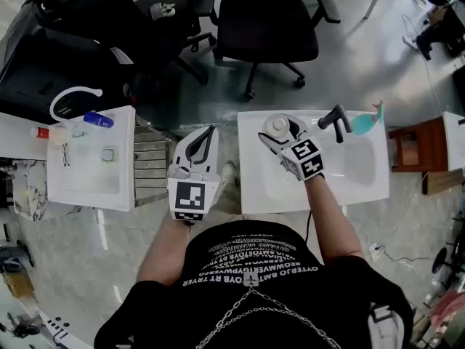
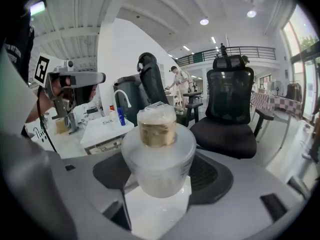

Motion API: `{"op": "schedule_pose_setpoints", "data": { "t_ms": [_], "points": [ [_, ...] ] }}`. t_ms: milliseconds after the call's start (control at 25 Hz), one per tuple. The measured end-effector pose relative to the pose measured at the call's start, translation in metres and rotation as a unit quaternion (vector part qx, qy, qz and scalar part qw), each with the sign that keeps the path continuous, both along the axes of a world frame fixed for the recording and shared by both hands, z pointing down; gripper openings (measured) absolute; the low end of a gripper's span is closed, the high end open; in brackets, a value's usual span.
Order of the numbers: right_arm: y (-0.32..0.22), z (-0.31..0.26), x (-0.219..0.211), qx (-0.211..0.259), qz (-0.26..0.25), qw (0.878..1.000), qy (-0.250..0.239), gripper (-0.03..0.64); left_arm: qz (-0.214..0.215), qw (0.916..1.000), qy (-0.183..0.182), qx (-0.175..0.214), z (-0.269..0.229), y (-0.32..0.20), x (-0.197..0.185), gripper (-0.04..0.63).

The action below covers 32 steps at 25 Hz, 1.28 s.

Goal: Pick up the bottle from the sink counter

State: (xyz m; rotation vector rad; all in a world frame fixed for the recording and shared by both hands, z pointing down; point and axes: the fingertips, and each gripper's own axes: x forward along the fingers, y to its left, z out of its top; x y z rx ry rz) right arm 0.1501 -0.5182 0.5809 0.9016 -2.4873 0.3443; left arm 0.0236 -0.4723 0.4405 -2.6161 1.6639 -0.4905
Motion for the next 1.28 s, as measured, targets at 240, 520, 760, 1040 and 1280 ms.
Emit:
{"op": "schedule_pose_setpoints", "data": {
  "t_ms": [240, 520, 760, 1040, 1280],
  "points": [
    [0.002, -0.054, 0.012, 0.006, -0.018, 1.000, 0.002, 0.331, -0.005, 0.9995, -0.003, 0.032, -0.036, 0.009, 0.011, 0.005],
    [0.015, -0.108, 0.022, 0.014, -0.032, 0.999, -0.001, 0.331, -0.001, 0.9989, 0.002, 0.046, -0.063, 0.018, 0.020, 0.005],
    [0.036, -0.147, 0.039, 0.034, -0.046, 0.998, 0.009, 0.331, 0.016, 0.9984, 0.003, 0.055, -0.082, 0.031, 0.042, 0.005],
    [0.053, -0.176, 0.042, 0.057, -0.047, 0.997, -0.004, 0.331, 0.041, 0.9963, -0.019, 0.073, -0.099, 0.053, 0.057, 0.005],
    [0.054, -0.180, 0.051, 0.060, -0.036, 0.997, -0.014, 0.331, 0.054, 0.9948, -0.024, 0.082, -0.104, 0.052, 0.072, 0.005]
  ]
}}
